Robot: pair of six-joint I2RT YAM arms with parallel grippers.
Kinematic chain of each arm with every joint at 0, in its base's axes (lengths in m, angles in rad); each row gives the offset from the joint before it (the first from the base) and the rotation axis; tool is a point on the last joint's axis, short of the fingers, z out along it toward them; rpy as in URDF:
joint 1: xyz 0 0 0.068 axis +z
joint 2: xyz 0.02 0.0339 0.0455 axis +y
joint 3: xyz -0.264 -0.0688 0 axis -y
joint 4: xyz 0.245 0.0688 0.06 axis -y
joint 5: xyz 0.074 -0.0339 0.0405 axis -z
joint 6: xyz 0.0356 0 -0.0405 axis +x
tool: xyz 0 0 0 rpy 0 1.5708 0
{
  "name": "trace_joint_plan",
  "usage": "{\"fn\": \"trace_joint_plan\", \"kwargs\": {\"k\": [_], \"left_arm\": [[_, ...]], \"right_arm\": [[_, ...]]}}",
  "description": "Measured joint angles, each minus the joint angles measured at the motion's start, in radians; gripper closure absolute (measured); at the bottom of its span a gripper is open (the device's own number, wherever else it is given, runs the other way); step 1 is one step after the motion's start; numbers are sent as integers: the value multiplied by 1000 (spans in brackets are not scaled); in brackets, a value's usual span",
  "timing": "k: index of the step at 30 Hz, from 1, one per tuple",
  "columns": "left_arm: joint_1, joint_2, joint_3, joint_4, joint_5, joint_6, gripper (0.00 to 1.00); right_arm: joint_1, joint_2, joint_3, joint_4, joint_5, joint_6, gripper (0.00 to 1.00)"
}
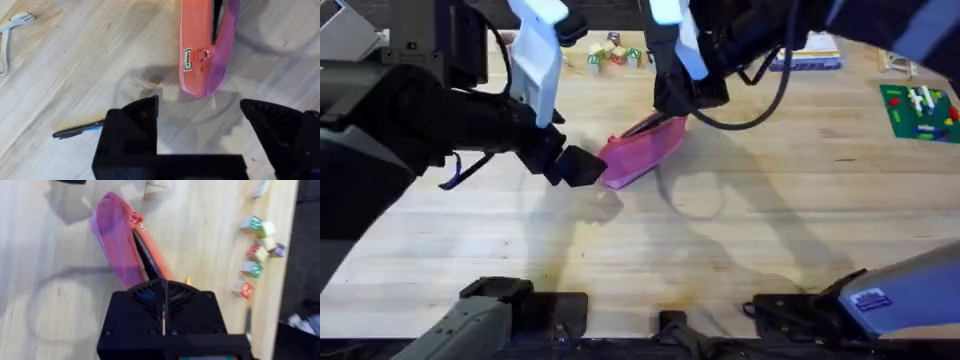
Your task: Unzip the bag, pick up the pens from the table one at a time and place them inside, then zip the bag closed.
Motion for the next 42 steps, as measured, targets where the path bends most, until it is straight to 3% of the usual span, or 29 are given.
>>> {"fn": "trace_joint_plan", "kwargs": {"k": [11, 42], "left_arm": [[0, 0, 0, 0, 0, 0, 8], [0, 0, 0, -4, 0, 0, 8]], "right_arm": [[-21, 79, 0, -15, -78, -32, 970], [-19, 177, 1, 7, -94, -32, 971]]}}
